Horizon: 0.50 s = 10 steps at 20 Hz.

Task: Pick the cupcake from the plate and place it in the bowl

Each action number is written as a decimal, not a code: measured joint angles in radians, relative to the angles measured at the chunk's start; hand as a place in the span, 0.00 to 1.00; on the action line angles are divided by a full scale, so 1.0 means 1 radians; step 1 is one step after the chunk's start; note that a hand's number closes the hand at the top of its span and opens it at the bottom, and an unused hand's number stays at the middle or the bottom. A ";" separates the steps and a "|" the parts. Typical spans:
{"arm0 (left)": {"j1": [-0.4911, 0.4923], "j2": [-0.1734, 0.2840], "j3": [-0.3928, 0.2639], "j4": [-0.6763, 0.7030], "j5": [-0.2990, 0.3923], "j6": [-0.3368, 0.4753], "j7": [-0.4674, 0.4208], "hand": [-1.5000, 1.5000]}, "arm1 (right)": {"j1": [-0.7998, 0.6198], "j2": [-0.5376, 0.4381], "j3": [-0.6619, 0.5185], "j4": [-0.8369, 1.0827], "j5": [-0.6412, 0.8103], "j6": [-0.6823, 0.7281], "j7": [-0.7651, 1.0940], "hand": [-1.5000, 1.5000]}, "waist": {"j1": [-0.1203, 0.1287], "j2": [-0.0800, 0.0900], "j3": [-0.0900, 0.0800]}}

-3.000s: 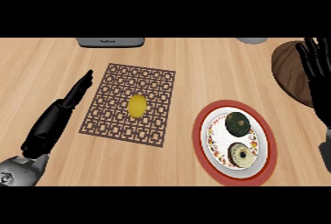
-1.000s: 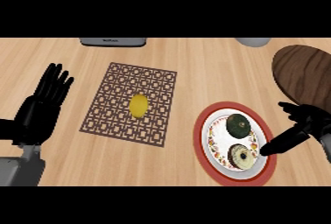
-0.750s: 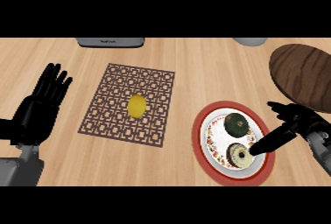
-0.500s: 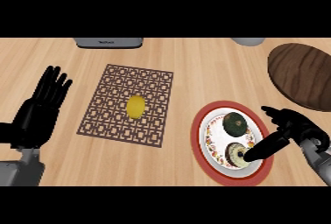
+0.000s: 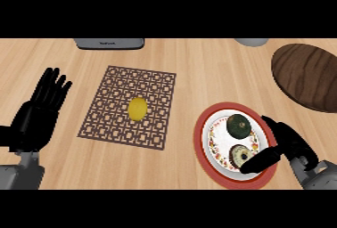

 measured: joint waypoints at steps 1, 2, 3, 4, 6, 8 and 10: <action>-0.001 0.003 0.006 -0.001 0.002 -0.003 0.007 0.50 | 0.010 0.002 -0.003 0.004 0.010 -0.004 -0.007 0.00 | 0.000 0.000 0.000; 0.002 -0.003 0.004 -0.005 -0.002 0.000 0.009 0.50 | 0.019 0.013 0.004 0.004 0.029 -0.010 -0.009 0.00 | 0.000 0.000 0.000; 0.004 -0.008 0.003 -0.001 -0.008 -0.003 0.000 0.50 | 0.019 0.025 0.003 0.017 0.040 -0.014 -0.013 0.00 | 0.001 0.001 0.000; -0.002 -0.009 0.005 -0.001 -0.010 -0.004 0.004 0.50 | 0.018 0.037 0.006 0.018 0.055 -0.017 -0.011 0.00 | 0.001 0.001 0.000; 0.008 -0.021 0.001 0.002 -0.020 -0.009 -0.009 0.50 | 0.016 0.061 0.006 0.045 0.073 -0.021 -0.015 0.00 | 0.003 0.001 0.000; 0.006 -0.027 0.000 -0.005 -0.028 -0.003 -0.001 0.50 | 0.033 0.072 0.007 0.046 0.084 -0.022 -0.018 0.00 | 0.001 0.001 0.000; 0.019 -0.025 0.005 -0.015 -0.025 -0.013 0.004 0.50 | 0.050 0.081 0.001 0.066 0.088 -0.022 -0.029 0.00 | 0.002 0.001 0.001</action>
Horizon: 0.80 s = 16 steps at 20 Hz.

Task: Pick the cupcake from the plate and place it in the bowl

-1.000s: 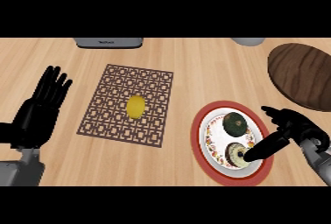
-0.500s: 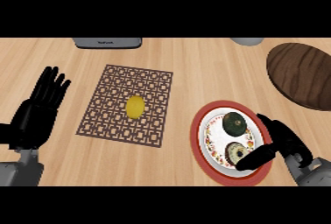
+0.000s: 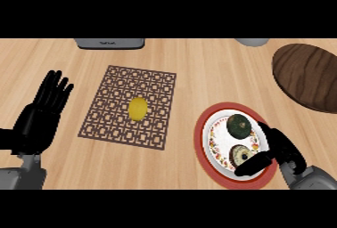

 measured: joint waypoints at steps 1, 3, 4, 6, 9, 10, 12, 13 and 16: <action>-0.005 -0.003 -0.001 -0.007 -0.004 0.003 0.006 0.50 | 0.009 0.002 -0.005 0.004 0.000 0.002 -0.005 0.00 | -0.001 0.000 0.000; -0.001 0.002 0.013 -0.011 0.001 -0.007 0.011 0.50 | 0.010 0.020 -0.011 0.047 0.005 0.006 -0.019 0.00 | 0.001 0.001 0.000; -0.009 0.002 0.019 0.005 0.001 -0.017 0.006 0.50 | 0.004 0.028 -0.019 0.056 0.003 0.010 -0.018 0.00 | 0.001 0.001 0.000; -0.029 0.000 0.024 0.021 -0.002 -0.024 0.012 0.50 | -0.003 0.047 -0.020 0.072 0.009 0.019 -0.018 0.00 | 0.000 0.001 0.000; -0.027 -0.005 0.036 0.041 -0.005 -0.044 -0.003 0.50 | -0.004 0.072 -0.018 0.094 0.023 0.030 -0.018 1.00 | 0.000 0.001 0.000; -0.029 -0.009 0.034 0.031 -0.006 -0.041 0.005 0.50 | -0.010 0.081 -0.021 0.114 0.029 0.034 -0.020 1.00 | 0.000 0.000 -0.002; -0.025 -0.013 0.039 0.018 -0.008 -0.041 0.011 0.50 | -0.012 0.072 -0.023 0.126 0.044 0.049 -0.033 1.00 | 0.000 -0.003 -0.006; -0.026 -0.022 0.035 0.018 -0.016 -0.035 0.011 0.50 | -0.020 0.071 -0.018 0.135 0.052 0.060 -0.037 1.00 | 0.000 -0.004 -0.007; -0.021 -0.018 0.049 0.028 -0.016 -0.051 0.007 0.50 | -0.040 0.079 0.006 0.144 0.079 0.091 -0.039 1.00 | 0.000 -0.004 -0.009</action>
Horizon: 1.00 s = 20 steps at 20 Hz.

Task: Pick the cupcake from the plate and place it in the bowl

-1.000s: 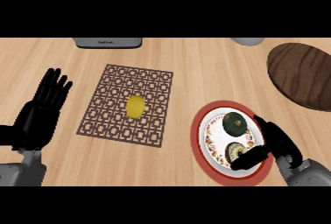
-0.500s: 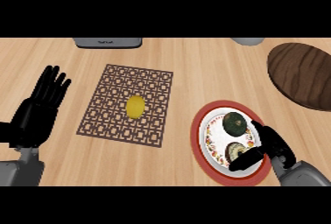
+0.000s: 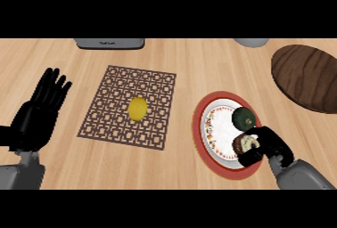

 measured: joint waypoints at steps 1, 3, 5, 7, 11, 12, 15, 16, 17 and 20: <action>0.004 -0.002 0.000 -0.006 -0.003 0.001 0.002 0.50 | -0.005 0.003 0.005 0.019 0.010 0.009 -0.011 1.00 | 0.001 -0.001 -0.001; 0.003 -0.007 0.000 -0.020 -0.010 0.008 0.017 0.50 | -0.010 0.003 0.000 0.027 0.023 0.029 -0.023 1.00 | 0.001 -0.001 0.000; 0.010 -0.013 0.003 -0.022 -0.009 -0.003 0.018 0.50 | -0.023 0.004 -0.005 0.032 0.030 0.050 -0.029 1.00 | 0.000 -0.001 0.000; 0.023 -0.013 0.007 -0.038 -0.011 -0.005 0.019 0.50 | -0.030 -0.010 -0.002 0.029 0.032 0.085 -0.061 1.00 | 0.003 -0.001 0.002; 0.026 -0.019 0.004 -0.034 -0.017 -0.003 0.014 0.50 | -0.033 -0.117 0.072 -0.030 0.071 0.212 -0.323 1.00 | 0.005 0.002 0.009; 0.022 -0.020 0.003 -0.034 -0.018 -0.002 0.016 0.50 | -0.040 -0.144 0.094 -0.056 0.089 0.239 -0.396 1.00 | 0.006 0.001 0.010; 0.029 -0.020 0.009 -0.034 -0.014 -0.002 0.016 0.50 | -0.042 -0.250 0.136 -0.116 0.152 0.282 -0.625 1.00 | 0.000 -0.002 0.013; 0.029 -0.021 0.008 -0.037 -0.015 -0.001 0.016 0.50 | -0.037 -0.286 0.144 -0.125 0.177 0.281 -0.706 1.00 | -0.003 -0.002 0.014; 0.032 -0.021 0.010 -0.039 -0.015 0.000 0.016 0.50 | -0.027 -0.326 0.143 -0.128 0.196 0.273 -0.790 1.00 | -0.007 -0.001 0.014; 0.038 -0.019 0.012 -0.060 -0.018 0.010 0.028 0.50 | 0.003 -0.430 0.101 -0.118 0.239 0.203 -1.018 1.00 | -0.015 -0.001 0.014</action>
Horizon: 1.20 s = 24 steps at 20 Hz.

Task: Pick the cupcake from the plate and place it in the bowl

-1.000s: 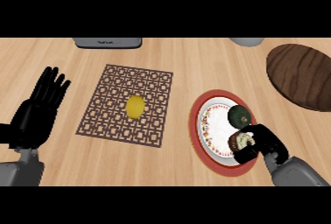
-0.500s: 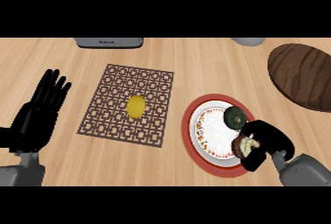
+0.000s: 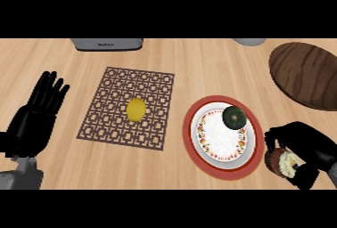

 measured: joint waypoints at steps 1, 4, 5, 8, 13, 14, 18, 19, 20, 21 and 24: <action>-0.006 0.003 0.009 0.008 0.004 -0.003 -0.002 0.50 | 0.006 -0.031 -0.028 0.015 0.001 -0.024 -0.069 1.00 | -0.002 0.001 -0.001; 0.005 0.004 0.016 0.014 0.004 -0.012 -0.012 0.50 | 0.049 -0.107 -0.130 0.064 -0.025 -0.109 -0.226 1.00 | -0.009 0.002 -0.002; 0.007 0.003 0.018 0.013 0.005 -0.014 -0.015 0.50 | 0.056 -0.120 -0.167 0.080 -0.039 -0.134 -0.260 1.00 | -0.009 0.002 -0.002; 0.019 0.005 0.024 0.012 0.004 -0.022 -0.020 0.50 | 0.089 -0.169 -0.279 0.108 -0.090 -0.188 -0.332 1.00 | -0.012 0.001 -0.004; 0.006 -0.002 0.027 0.015 -0.001 -0.020 -0.012 0.50 | 0.110 -0.223 -0.449 0.152 -0.173 -0.214 -0.359 1.00 | -0.009 0.002 -0.005; 0.007 -0.004 0.028 0.018 -0.002 -0.026 -0.017 0.50 | 0.112 -0.227 -0.477 0.167 -0.180 -0.214 -0.363 1.00 | -0.006 0.002 -0.005; -0.019 -0.009 0.024 0.017 -0.005 -0.029 0.006 0.50 | 0.055 -0.216 -0.563 0.265 -0.212 -0.168 -0.363 1.00 | 0.010 0.005 -0.005; -0.020 -0.017 0.018 0.015 -0.013 -0.027 0.004 0.50 | 0.042 -0.201 -0.577 0.288 -0.211 -0.165 -0.363 1.00 | 0.012 0.006 -0.005; -0.030 -0.017 0.020 0.018 -0.011 -0.028 0.011 0.50 | 0.014 -0.186 -0.585 0.332 -0.203 -0.161 -0.371 1.00 | 0.017 0.007 -0.005; -0.032 -0.020 0.018 0.020 -0.014 -0.031 0.011 0.50 | -0.017 -0.177 -0.595 0.371 -0.198 -0.146 -0.376 1.00 | 0.021 0.008 -0.005; -0.043 -0.024 0.017 0.026 -0.023 -0.034 0.016 0.50 | -0.122 -0.134 -0.609 0.498 -0.174 -0.117 -0.388 1.00 | 0.032 0.011 -0.005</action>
